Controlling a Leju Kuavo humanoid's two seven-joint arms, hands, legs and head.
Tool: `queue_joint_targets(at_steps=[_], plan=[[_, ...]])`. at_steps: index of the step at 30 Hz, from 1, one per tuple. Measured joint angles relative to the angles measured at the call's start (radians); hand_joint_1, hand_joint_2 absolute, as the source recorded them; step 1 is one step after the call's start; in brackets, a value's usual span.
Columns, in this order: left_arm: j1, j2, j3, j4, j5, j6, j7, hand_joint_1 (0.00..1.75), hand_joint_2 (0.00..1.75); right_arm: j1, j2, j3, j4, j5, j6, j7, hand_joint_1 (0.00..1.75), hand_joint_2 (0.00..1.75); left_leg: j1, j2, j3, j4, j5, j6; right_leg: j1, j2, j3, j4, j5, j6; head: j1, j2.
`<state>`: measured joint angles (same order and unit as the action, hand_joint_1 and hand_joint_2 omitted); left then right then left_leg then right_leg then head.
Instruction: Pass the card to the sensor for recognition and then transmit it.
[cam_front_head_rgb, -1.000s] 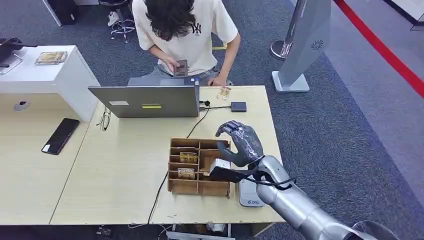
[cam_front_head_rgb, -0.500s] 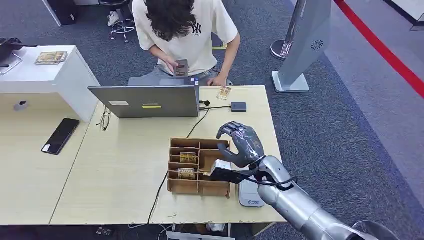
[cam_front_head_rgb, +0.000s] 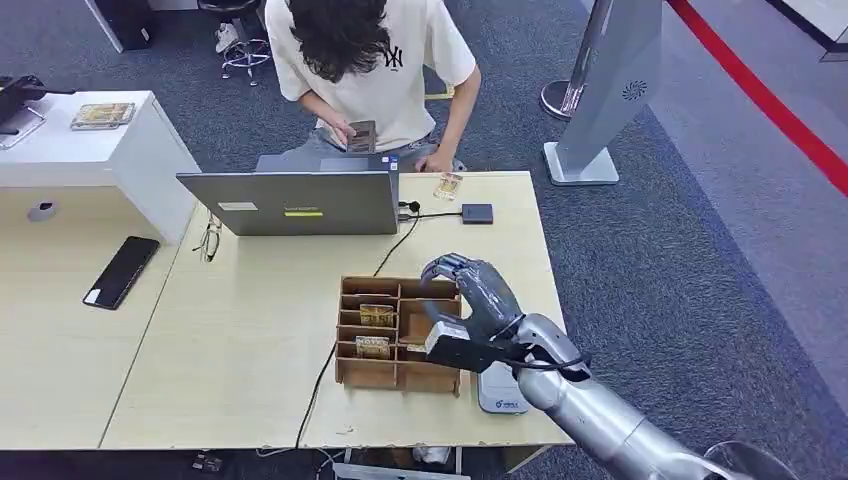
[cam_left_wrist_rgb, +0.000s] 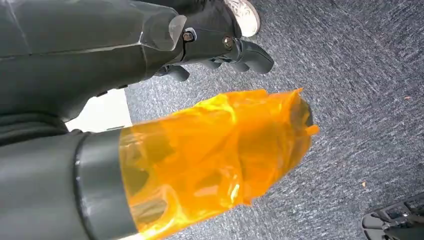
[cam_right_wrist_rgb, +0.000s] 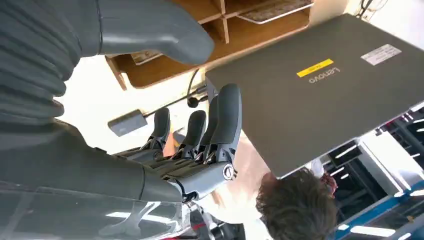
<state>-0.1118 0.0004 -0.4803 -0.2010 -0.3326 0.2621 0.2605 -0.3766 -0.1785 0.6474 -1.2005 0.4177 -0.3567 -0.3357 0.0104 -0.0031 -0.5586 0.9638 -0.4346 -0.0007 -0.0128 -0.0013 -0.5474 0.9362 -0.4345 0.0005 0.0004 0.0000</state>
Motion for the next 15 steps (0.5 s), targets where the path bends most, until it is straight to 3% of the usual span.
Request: queue_joint_targets(at_steps=[6, 9, 15], plan=[[0.0, 0.0, 0.0, 0.0, -0.003, -0.002, 0.0, 0.0, 0.0, 0.002, 0.0, 0.006, 0.0, 0.001, 0.015, 0.0, 0.89, 1.75, 0.0, 0.0, 0.0, 0.0, 0.0, 0.0, 0.0, 0.0, 0.0, 0.0, 0.0, 0.0, 0.0, 0.0], [0.0, 0.0, 0.0, 0.0, -0.003, -0.002, 0.001, 0.0, 0.0, 0.003, 0.0, 0.008, 0.0, 0.004, 0.016, 0.0, 0.98, 1.75, 0.0, 0.0, 0.0, 0.0, 0.0, 0.0, 0.0, 0.0, 0.0, 0.0, 0.0, 0.0, 0.0, 0.0], [0.0, 0.0, 0.0, 0.0, -0.008, -0.003, 0.001, 0.0, 0.0, 0.001, 0.0, 0.014, 0.013, 0.057, -0.014, 0.008, 1.01, 1.75, 0.0, 0.0, 0.0, 0.0, 0.0, 0.0, 0.0, 0.0, 0.0, 0.0, 0.0, 0.0, 0.0, 0.0]])
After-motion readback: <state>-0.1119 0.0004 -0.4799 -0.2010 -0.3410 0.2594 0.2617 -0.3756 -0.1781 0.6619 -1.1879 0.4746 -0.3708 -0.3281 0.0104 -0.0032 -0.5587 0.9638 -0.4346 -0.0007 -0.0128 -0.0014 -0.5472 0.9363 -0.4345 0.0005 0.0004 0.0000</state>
